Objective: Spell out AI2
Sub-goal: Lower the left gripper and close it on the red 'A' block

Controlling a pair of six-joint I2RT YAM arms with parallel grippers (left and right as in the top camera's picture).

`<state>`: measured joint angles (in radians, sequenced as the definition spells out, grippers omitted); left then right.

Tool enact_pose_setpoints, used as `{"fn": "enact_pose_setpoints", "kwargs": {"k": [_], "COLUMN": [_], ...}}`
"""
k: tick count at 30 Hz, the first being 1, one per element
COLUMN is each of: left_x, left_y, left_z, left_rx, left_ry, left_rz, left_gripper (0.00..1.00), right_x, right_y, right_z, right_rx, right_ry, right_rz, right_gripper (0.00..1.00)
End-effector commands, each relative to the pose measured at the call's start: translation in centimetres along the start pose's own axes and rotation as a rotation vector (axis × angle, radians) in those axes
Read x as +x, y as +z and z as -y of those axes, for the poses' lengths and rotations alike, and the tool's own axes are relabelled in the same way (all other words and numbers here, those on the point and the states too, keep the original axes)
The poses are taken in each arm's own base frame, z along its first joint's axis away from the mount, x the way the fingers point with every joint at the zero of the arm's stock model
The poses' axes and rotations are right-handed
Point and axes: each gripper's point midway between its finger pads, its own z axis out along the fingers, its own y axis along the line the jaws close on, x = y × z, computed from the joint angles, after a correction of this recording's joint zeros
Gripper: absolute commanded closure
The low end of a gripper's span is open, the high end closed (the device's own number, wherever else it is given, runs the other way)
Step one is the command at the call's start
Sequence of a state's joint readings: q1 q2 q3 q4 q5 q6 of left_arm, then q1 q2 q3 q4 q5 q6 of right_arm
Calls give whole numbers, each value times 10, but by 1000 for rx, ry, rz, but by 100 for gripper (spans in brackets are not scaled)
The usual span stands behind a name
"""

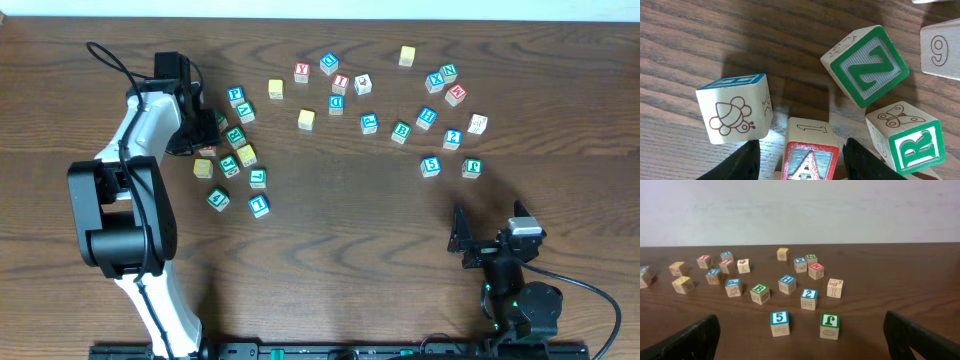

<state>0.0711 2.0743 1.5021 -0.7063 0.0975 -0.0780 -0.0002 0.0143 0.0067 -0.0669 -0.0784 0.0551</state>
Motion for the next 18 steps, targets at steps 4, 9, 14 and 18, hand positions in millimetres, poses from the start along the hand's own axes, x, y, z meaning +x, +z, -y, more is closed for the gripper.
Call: {"fn": "enact_pose_setpoints", "kwargs": {"k": [4, 9, 14, 18], "left_x": [12, 15, 16, 17], "left_y": [12, 16, 16, 19], "left_z": [-3, -1, -1, -2], "left_rx": [-25, -24, -24, -24], "left_ry": [7, 12, 9, 8], "left_rz": [-39, -41, -43, -40], "left_gripper": [47, 47, 48, 48], "right_x": [0, 0, 0, 0], "right_y": [0, 0, 0, 0], "right_z": [1, 1, 1, 1], "right_rx": [6, 6, 6, 6], "right_ry": [-11, -11, -11, -11], "right_rz": [3, 3, 3, 3], "right_gripper": [1, 1, 1, 1]}}
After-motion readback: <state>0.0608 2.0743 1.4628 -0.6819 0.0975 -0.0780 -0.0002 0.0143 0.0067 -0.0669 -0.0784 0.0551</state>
